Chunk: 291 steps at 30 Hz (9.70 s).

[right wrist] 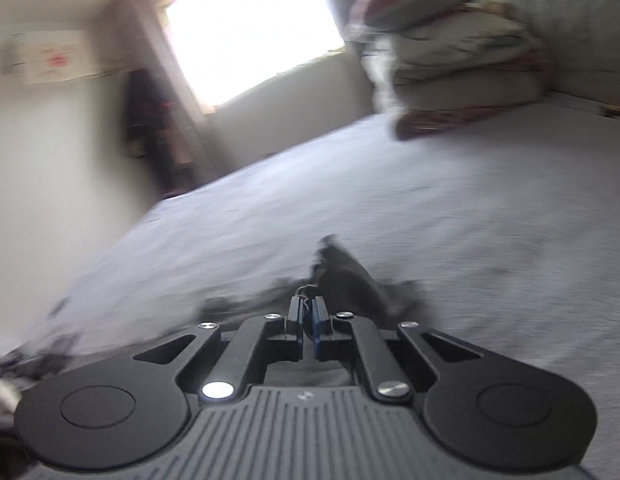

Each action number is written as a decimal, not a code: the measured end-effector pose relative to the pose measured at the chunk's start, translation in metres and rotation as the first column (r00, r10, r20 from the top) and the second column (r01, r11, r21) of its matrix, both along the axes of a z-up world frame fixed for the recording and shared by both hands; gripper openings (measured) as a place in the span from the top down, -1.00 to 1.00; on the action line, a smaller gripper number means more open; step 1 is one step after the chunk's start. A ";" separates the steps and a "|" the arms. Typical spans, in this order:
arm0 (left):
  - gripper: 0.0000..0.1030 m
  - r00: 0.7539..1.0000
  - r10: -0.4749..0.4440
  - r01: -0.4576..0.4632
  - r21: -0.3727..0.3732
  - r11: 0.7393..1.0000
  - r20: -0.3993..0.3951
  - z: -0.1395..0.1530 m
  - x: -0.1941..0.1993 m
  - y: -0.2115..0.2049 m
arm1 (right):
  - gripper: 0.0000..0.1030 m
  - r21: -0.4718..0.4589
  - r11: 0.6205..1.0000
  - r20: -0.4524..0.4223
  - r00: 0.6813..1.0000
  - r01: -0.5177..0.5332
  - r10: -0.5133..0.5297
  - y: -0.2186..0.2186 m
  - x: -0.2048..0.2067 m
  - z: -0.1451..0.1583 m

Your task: Fold clothes

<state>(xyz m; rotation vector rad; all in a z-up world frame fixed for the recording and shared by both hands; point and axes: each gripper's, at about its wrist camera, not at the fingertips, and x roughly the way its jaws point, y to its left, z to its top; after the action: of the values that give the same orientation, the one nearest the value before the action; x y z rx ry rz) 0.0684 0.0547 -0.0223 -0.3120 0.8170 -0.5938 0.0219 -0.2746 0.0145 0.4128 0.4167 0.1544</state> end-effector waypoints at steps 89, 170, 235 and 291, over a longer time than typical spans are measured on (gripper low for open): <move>0.93 0.939 0.339 -0.342 -0.096 0.935 -0.054 0.011 -0.028 0.030 | 0.87 -0.192 0.728 -0.266 0.749 -0.658 0.606 0.138 -0.041 0.014; 0.01 0.979 -0.134 0.104 0.190 0.976 0.154 -0.012 -0.036 -0.049 | 0.89 -0.188 0.982 -0.335 0.938 0.022 -0.085 -0.054 0.013 -0.049; -0.29 0.949 -0.232 0.192 0.191 0.962 0.215 -0.014 -0.046 -0.059 | 0.67 -0.212 0.974 -0.301 0.954 -0.084 0.016 -0.038 0.016 -0.038; -0.47 0.728 0.662 -0.684 0.266 0.680 0.179 -0.003 0.023 0.150 | 0.25 -0.171 0.974 -0.239 0.965 -0.150 0.106 0.016 -0.017 0.007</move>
<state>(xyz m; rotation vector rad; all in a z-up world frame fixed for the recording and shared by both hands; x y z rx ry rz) 0.0919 0.2050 -0.0254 -0.2716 0.6500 0.2347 0.0044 -0.2585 0.0215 0.2169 0.6802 0.1928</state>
